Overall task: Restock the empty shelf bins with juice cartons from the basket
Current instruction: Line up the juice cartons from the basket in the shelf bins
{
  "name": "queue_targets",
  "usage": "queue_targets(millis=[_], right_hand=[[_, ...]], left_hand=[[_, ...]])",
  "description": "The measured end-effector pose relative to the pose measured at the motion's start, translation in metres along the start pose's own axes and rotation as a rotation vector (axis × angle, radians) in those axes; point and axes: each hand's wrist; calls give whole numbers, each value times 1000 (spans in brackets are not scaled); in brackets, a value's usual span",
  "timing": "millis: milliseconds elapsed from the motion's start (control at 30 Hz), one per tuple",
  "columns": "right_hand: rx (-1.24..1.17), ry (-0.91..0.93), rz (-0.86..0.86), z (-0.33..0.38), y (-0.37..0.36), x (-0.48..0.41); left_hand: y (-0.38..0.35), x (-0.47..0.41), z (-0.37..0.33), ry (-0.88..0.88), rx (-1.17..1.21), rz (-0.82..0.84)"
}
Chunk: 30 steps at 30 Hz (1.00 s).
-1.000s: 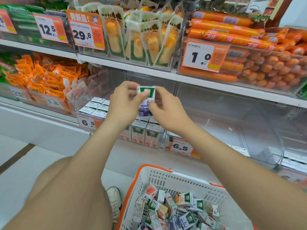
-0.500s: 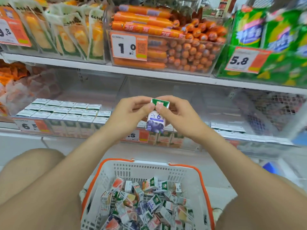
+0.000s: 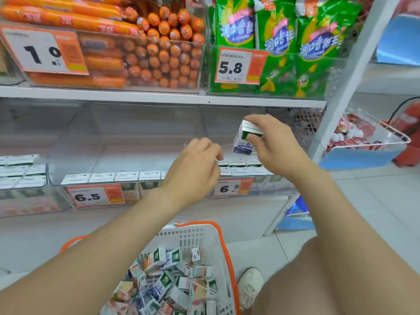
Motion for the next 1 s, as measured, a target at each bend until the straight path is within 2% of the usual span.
queue_targets(millis=[100,200,333,433,567,733,833,900,967,1000], right_hand=[[234,-33,114,-40,-10,-6],[394,-47,244,-71,-22,-3],[312,-126,439,-82,-31,-1],[178,-193,513,-87,-33,-3],[121,-261,605,-82,-36,-6],[183,-259,548,-68,-43,-5],[273,-205,318,-35,-38,-2],[223,-156,159,2,-31,6],[120,-87,158,39,-31,23],[75,-30,229,57,-33,32]], left_hand=[[-22,-8,-3,-117,-139,103],[-42,-7,-4,-154,-270,174],[-58,-2,-5,-131,-353,173],[-61,-2,-2,-133,-314,128],[-62,-1,3,-152,-230,68],[-57,3,8,-161,-186,106],[-46,12,6,-184,-58,83],[-35,24,1,-201,-6,-4],[-23,43,0,-199,6,-83],[-18,56,3,-175,20,-91]])
Point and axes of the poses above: each hand's wrist, its own x-axis away from the middle knuckle, its own y-axis out of the back of the hand, z = x × y, and after that the axes turned 12 degrees about x, right-handed
